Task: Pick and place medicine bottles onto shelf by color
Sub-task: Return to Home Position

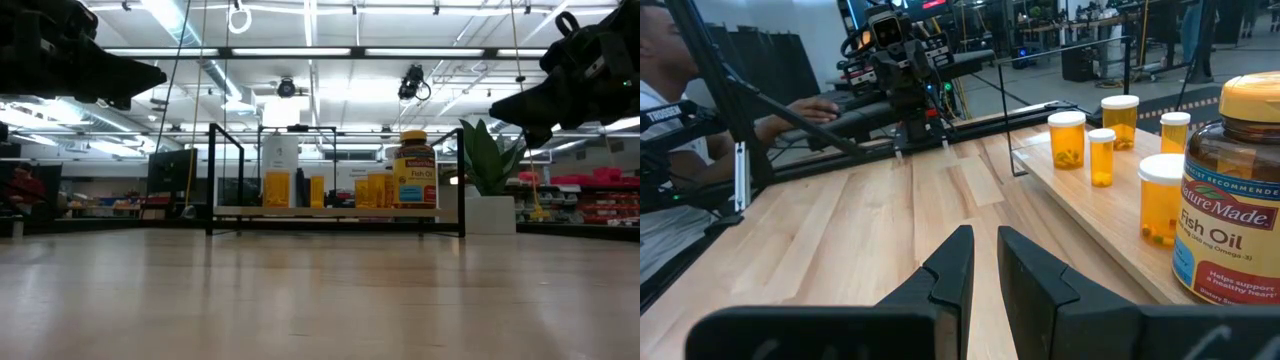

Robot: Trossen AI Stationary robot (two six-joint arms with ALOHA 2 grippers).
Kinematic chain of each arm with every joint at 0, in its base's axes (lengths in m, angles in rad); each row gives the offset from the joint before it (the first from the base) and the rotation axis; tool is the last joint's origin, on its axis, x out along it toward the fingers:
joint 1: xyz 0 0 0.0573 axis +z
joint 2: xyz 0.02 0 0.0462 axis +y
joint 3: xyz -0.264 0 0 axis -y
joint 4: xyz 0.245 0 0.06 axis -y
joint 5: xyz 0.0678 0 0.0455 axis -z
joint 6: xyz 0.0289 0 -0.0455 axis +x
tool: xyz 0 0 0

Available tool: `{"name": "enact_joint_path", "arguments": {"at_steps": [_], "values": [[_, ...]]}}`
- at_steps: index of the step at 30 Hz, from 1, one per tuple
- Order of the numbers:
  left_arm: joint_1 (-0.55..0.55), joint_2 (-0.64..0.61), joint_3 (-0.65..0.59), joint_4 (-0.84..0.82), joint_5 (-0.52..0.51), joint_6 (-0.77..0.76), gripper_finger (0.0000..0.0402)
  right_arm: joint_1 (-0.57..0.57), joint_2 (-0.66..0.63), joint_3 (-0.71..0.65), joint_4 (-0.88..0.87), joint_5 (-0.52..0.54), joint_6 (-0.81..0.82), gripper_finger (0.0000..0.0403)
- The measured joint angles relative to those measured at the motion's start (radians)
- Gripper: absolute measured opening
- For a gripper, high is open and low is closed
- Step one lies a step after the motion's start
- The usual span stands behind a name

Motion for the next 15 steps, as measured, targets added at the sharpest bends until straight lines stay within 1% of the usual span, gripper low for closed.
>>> {"name": "enact_joint_path", "arguments": {"at_steps": [8, 15], "values": [[0.000, 0.000, 0.000, 0.000, 0.000, 0.000, 0.0085, 0.000, 0.000, 0.000, 0.000, 0.000, 0.000, 0.0057], [0.000, 0.000, 0.000, 0.000, 0.000, 0.000, 0.0092, 0.000, 0.000, 0.000, 0.000, 0.000, 0.000, 0.0057]]}}
